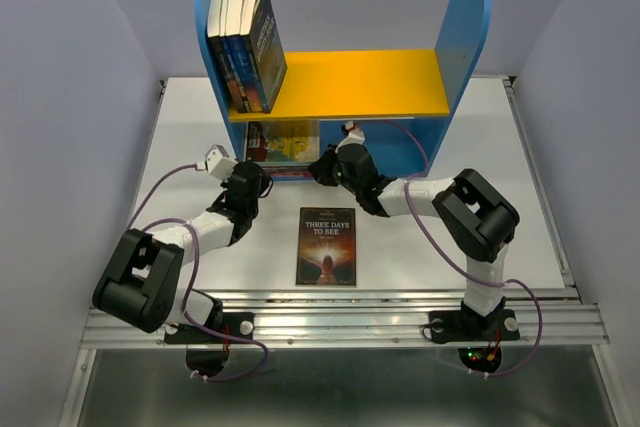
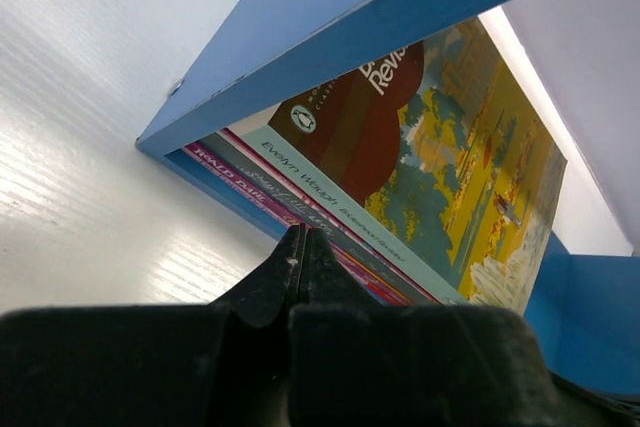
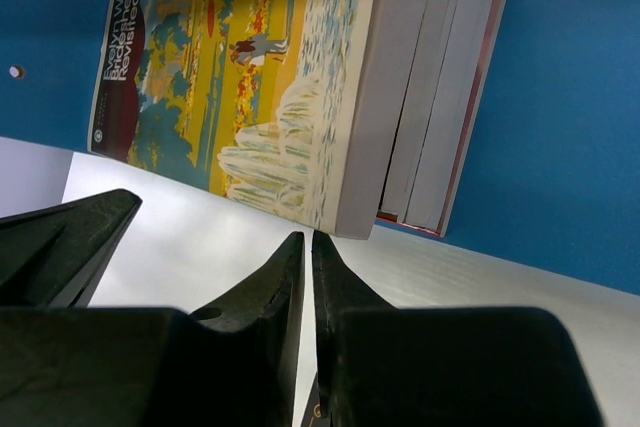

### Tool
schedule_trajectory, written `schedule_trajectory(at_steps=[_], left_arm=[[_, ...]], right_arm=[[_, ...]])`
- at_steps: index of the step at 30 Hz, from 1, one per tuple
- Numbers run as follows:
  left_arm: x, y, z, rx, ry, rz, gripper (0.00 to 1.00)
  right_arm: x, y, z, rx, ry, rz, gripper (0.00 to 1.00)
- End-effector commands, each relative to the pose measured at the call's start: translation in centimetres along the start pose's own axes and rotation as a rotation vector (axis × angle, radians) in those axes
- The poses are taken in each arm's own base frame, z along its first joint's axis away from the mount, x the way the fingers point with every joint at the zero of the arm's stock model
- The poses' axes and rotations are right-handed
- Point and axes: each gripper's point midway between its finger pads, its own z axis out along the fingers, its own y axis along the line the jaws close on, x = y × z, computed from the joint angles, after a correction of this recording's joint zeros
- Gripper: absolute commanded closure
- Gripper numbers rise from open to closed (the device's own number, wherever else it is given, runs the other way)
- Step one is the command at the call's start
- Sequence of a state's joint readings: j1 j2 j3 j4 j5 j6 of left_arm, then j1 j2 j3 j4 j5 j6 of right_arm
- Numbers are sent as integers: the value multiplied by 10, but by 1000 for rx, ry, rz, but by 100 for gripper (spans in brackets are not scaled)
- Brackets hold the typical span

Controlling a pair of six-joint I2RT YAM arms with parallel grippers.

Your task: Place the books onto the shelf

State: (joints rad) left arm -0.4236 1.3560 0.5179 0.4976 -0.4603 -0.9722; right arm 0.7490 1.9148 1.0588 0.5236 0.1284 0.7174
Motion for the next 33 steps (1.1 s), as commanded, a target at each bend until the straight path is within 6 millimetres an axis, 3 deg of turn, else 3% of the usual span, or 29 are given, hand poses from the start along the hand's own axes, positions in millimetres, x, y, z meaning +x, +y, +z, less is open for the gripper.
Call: schedule_trajectory(at_steps=[1, 33], left_arm=[[-14, -11, 2, 37, -61, -48, 100], [-27, -22, 13, 31, -119, -92, 100]], right_arm=[[-20, 19, 7, -31, -70, -12, 87], [-31, 29, 10, -38, -106, -34, 87]])
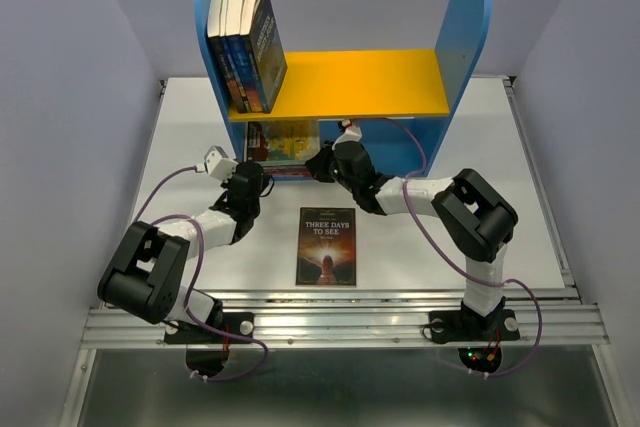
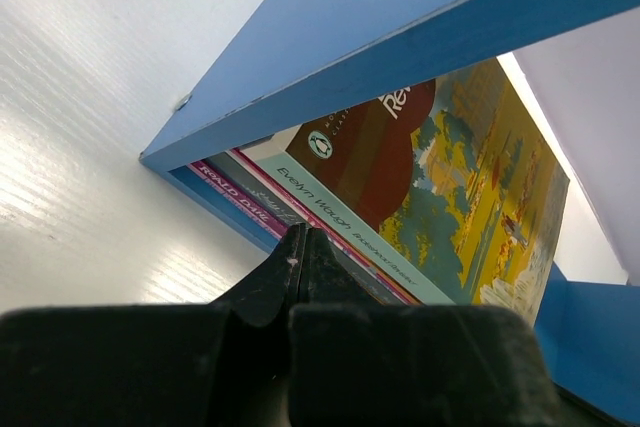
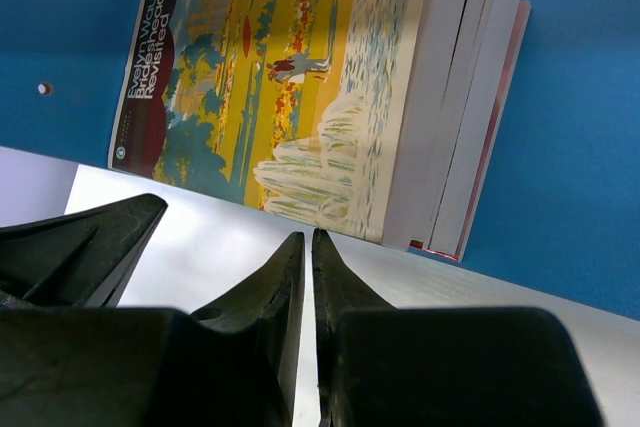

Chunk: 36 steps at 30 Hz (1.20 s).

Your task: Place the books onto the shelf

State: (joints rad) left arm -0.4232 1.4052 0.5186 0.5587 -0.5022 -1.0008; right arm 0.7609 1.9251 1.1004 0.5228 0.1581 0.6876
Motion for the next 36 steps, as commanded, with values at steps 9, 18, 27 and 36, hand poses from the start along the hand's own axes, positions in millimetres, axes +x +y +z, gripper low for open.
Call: schedule_trajectory(at_steps=[9, 18, 27, 36], left_arm=[[-32, -25, 5, 36, -112, -78, 100], [-37, -27, 6, 30, -139, -80, 100], [-32, -29, 12, 29, -128, -76, 100], [-31, -24, 11, 23, -125, -88, 100]], right_arm=[[-17, 25, -4, -60, -55, -5, 87], [-18, 26, -9, -68, -56, -5, 87], [-24, 28, -15, -73, -72, -8, 87], [-26, 32, -25, -101, -73, 5, 87]])
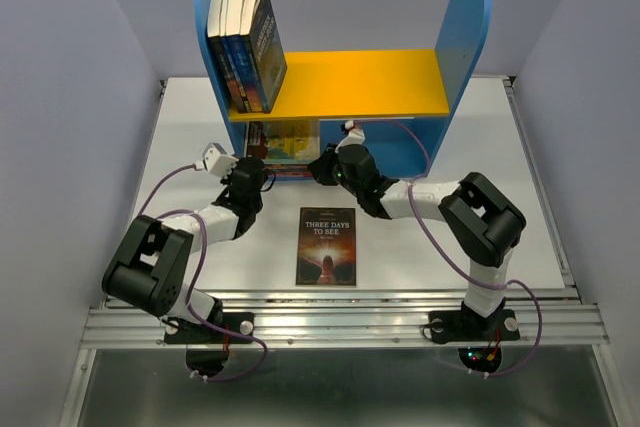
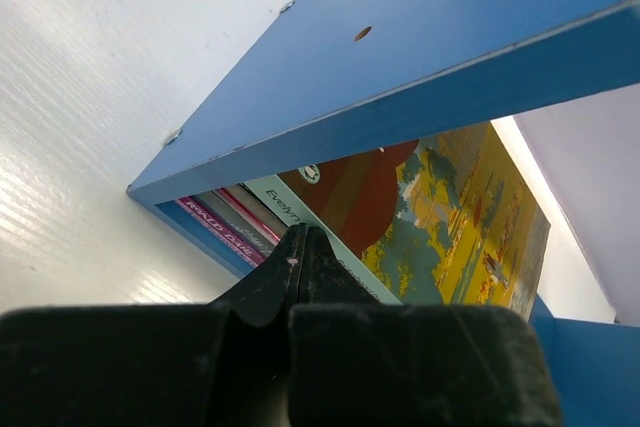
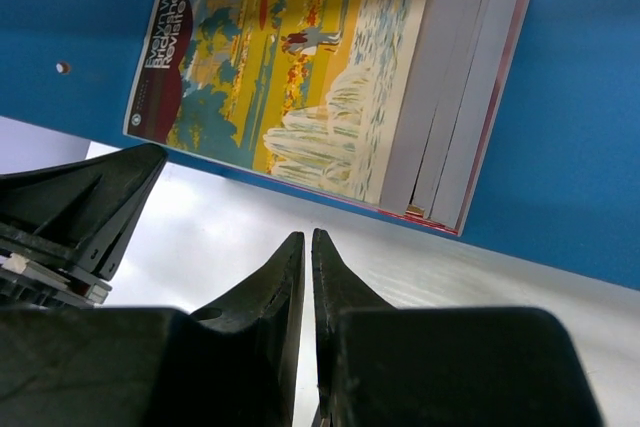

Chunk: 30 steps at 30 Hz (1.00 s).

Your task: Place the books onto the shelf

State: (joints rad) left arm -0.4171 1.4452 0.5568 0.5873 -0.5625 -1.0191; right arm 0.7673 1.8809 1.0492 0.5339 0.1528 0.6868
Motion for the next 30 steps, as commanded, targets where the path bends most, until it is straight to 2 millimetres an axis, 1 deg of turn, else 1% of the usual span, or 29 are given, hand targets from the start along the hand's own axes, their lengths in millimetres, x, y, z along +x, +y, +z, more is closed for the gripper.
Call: schedule_trajectory(at_steps=[1, 3, 5, 6, 8, 9, 10, 11, 12, 13, 14, 15, 16, 17, 18, 19, 20, 21, 22, 23, 24, 25, 26, 27, 29, 30], left_arm=[[-20, -19, -2, 43, -59, -67, 100], [-16, -12, -7, 41, -44, -70, 100], [-19, -11, -13, 52, -42, -80, 100], [-17, -5, -15, 43, -29, -75, 100], [-20, -6, -23, 52, -21, -89, 100], [-15, 0, -26, 42, 10, -68, 100], [-14, -1, -29, 44, 24, -56, 100], [-18, -5, -35, 56, 33, -54, 94], [-11, 1, -40, 26, 85, -21, 88], [-10, 1, -45, 27, 110, -5, 69], [-11, -4, -54, 56, 135, 5, 63], [-1, -1, -62, 70, 204, 36, 57], [3, -3, -69, 96, 237, 50, 50], [2, -6, -78, 135, 258, 63, 39], [12, -3, -89, 152, 326, 84, 35], [11, -9, -98, 194, 350, 86, 22], [14, -8, -104, 210, 375, 101, 13], [22, -2, -113, 220, 430, 143, 6], [25, 0, -118, 227, 455, 160, 1], [25, 1, -124, 237, 471, 171, 1], [37, 11, -133, 244, 537, 202, 1], [41, 13, -138, 257, 567, 212, 1], [45, 16, -143, 272, 591, 218, 1], [56, 25, -150, 284, 644, 233, 1], [65, 33, -156, 293, 685, 245, 1], [71, 43, -160, 284, 715, 251, 1]], right_arm=[[-27, 30, -13, -90, -76, 6, 87], [-27, 29, -14, -84, -78, 5, 87], [-31, 26, -16, -70, -93, 3, 87], [-31, 26, -18, -67, -95, 5, 87], [-33, 25, -22, -64, -97, 6, 87], [-29, 21, -25, -53, -87, 8, 86], [-28, 19, -27, -43, -82, 13, 86], [-27, 16, -31, -31, -78, 14, 83], [-29, 15, -38, -21, -75, 19, 81], [-28, 12, -42, -14, -69, 21, 79], [-19, 4, -48, 2, -49, 16, 70], [-25, 7, -57, -6, -58, 24, 66], [-19, 2, -63, 10, -35, 19, 62], [-11, -7, -69, 29, -11, 14, 53], [-10, -7, -78, 37, 7, 17, 44], [-5, -9, -84, 38, 28, 19, 33], [-1, -11, -90, 39, 48, 21, 27], [14, -24, -99, 66, 96, 22, 19], [16, -19, -107, 44, 116, 32, 11], [22, -23, -113, 47, 137, 36, 0], [37, -33, -122, 71, 180, 51, 0], [44, -36, -128, 69, 204, 58, 0], [45, -35, -135, 59, 210, 67, 0], [58, -44, -143, 74, 242, 82, 0], [67, -45, -152, 55, 276, 87, 0], [71, -41, -157, 30, 302, 109, 0]])
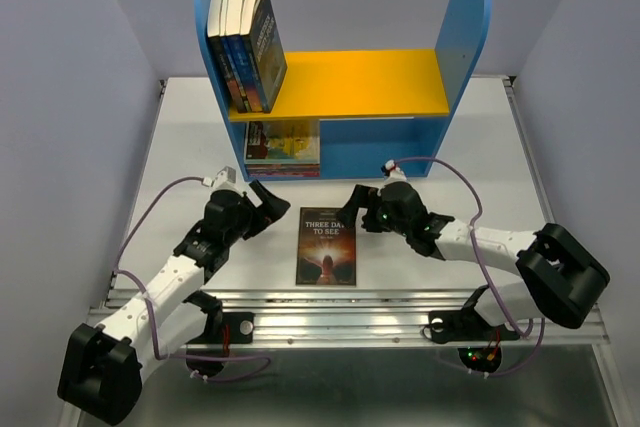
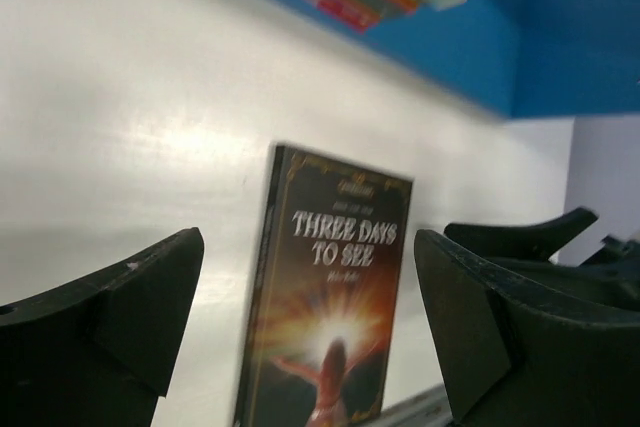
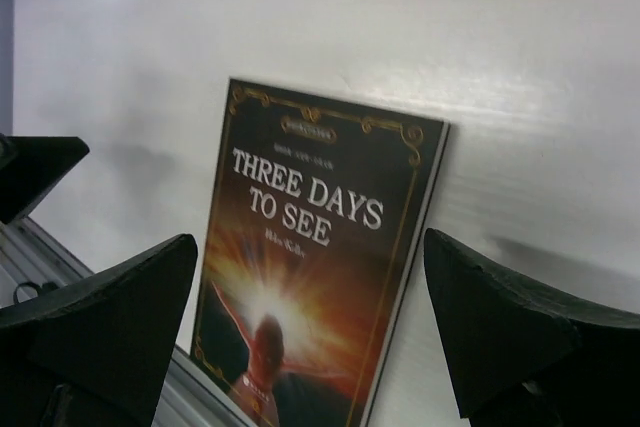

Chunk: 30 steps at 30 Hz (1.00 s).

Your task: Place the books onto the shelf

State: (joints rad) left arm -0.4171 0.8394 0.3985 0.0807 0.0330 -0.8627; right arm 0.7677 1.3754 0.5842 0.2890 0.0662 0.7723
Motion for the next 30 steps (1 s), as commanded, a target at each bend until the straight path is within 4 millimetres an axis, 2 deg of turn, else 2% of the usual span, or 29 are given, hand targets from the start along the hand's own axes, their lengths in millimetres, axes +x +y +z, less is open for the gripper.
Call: schedule_trajectory(at_steps=[1, 8, 15, 18, 24, 25, 30], left_arm=[[51, 23, -10, 10, 203, 60, 1], [76, 24, -6, 58, 283, 58, 1], [108, 31, 3, 25, 393, 76, 4], [116, 30, 6, 9, 419, 89, 17], [122, 32, 10, -30, 428, 80, 62], [121, 33, 10, -39, 424, 78, 66], [120, 37, 11, -67, 412, 71, 70]], right_arm=[[33, 1, -19, -52, 121, 44, 0], [52, -6, -25, -51, 177, 102, 0], [65, -7, -18, -41, 234, 182, 0], [68, -2, -15, -64, 249, 223, 0], [59, 33, -19, -229, 248, 282, 0], [54, 39, -20, -255, 237, 274, 0], [40, 71, -30, -388, 241, 263, 0]])
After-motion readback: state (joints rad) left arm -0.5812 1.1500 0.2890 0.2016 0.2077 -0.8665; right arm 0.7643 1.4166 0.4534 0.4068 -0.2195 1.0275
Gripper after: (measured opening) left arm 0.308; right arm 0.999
